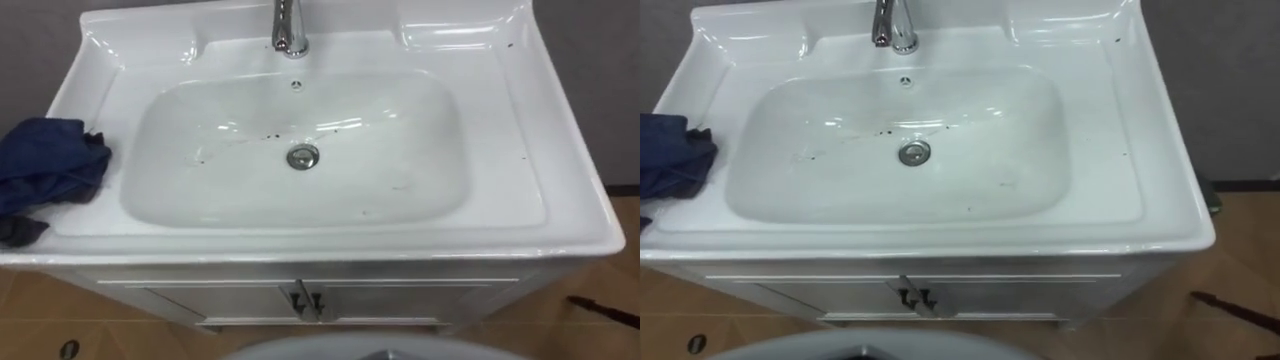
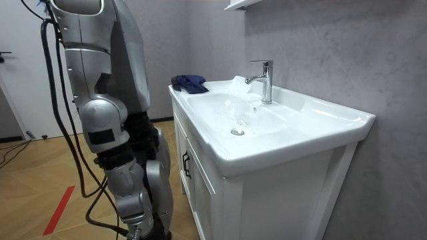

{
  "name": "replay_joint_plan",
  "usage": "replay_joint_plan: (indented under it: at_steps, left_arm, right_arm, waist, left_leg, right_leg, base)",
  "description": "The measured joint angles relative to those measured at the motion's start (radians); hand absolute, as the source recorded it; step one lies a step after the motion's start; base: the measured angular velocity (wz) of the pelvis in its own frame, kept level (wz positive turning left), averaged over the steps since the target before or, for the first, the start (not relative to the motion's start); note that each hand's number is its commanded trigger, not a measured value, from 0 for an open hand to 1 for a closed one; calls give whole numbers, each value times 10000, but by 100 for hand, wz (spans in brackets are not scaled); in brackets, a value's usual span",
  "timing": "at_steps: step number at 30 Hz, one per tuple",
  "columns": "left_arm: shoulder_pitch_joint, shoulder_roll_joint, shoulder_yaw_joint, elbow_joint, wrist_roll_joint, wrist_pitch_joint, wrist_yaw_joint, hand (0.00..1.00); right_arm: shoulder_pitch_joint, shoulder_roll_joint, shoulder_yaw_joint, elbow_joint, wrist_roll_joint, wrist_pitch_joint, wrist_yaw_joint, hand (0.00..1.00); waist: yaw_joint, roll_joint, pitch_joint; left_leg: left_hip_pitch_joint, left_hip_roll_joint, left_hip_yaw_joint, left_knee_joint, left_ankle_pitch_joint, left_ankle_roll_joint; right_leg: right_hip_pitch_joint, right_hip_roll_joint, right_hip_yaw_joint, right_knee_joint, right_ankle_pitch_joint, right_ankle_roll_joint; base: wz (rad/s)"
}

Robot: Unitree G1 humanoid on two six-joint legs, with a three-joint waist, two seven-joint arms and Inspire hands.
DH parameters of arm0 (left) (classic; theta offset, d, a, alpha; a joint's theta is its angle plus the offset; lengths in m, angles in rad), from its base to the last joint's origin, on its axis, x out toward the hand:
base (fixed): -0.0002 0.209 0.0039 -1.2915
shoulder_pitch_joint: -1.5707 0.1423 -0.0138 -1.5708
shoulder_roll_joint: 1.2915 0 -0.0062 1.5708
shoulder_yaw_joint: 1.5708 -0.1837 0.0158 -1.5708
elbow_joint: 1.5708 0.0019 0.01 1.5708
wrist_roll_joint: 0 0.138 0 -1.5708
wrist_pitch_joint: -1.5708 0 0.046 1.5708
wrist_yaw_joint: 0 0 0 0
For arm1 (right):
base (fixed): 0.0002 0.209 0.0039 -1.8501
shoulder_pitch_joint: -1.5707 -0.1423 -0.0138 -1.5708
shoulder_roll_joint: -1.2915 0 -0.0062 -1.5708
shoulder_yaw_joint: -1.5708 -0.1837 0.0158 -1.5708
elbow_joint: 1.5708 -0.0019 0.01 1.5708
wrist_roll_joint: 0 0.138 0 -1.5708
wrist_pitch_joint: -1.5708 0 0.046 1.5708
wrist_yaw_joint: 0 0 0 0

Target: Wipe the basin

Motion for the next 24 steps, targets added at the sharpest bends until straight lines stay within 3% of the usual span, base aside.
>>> replay_joint_plan:
  at_steps: [6,10,14,24]
  left_arm:
    - [-633,-14,-601,-216,1409,568,-976,0]
    - [-935,-14,-1210,-688,2513,683,-1442,0]
    - [-1133,-36,-1650,-1212,3473,946,-1717,0]
    - [-1223,-48,-1997,-1658,3972,1070,-2404,0]
  right_arm:
    - [-293,202,104,6,38,-19,-258,0]
    - [-343,276,340,-79,114,-87,-388,0]
    - [-494,325,688,-83,140,-113,-558,0]
    - [-593,230,1226,-138,716,-110,-609,0]
  waist:
    - [-243,-77,55]
    - [-339,-155,139]
    - [-464,-219,165]
    - [-436,-169,153]
  left_leg:
    - [-1,20,112,-9,-63,106]
    - [-133,17,81,-9,-62,105]
    - [-217,12,47,3,-62,106]
    - [-302,15,-4,52,-62,105]
  right_leg:
    - [71,34,-49,-154,27,16]
    - [44,32,-169,-212,41,19]
    - [42,28,-293,-226,44,18]
    - [-6,21,-469,-238,44,18]
  base:
    - [1]
    - [8]
    - [8]
    - [5]
